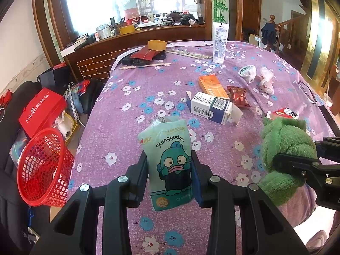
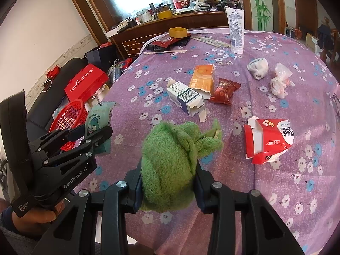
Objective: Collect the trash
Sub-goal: 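Lift the green towel with right tool while left tool lifts the Hangyodon packet, then carry both items over the red basket and open both tools to drop them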
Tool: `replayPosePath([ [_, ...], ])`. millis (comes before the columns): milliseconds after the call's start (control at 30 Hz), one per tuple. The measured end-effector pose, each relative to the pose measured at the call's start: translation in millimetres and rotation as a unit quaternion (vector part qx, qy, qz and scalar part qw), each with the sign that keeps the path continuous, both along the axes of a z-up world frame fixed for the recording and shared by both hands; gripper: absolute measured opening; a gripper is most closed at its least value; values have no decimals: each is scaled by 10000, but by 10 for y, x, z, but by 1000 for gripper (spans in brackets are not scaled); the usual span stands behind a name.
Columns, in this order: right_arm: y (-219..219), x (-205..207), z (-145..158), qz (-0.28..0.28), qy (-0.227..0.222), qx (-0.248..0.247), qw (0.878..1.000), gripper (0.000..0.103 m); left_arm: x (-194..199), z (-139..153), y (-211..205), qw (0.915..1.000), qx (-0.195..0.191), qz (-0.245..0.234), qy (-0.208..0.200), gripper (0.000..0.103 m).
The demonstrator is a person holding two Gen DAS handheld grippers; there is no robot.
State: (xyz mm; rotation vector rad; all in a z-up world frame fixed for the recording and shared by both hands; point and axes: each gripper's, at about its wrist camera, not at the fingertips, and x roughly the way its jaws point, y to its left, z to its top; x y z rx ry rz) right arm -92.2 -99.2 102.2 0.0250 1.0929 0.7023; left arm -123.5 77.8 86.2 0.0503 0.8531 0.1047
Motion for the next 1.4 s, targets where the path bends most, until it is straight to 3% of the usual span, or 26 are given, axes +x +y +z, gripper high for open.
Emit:
replayPosePath([
  [1400, 340, -32, 6, 353, 42, -167, 9992, 42, -112, 58, 353, 9986, -229, 459, -140, 35],
])
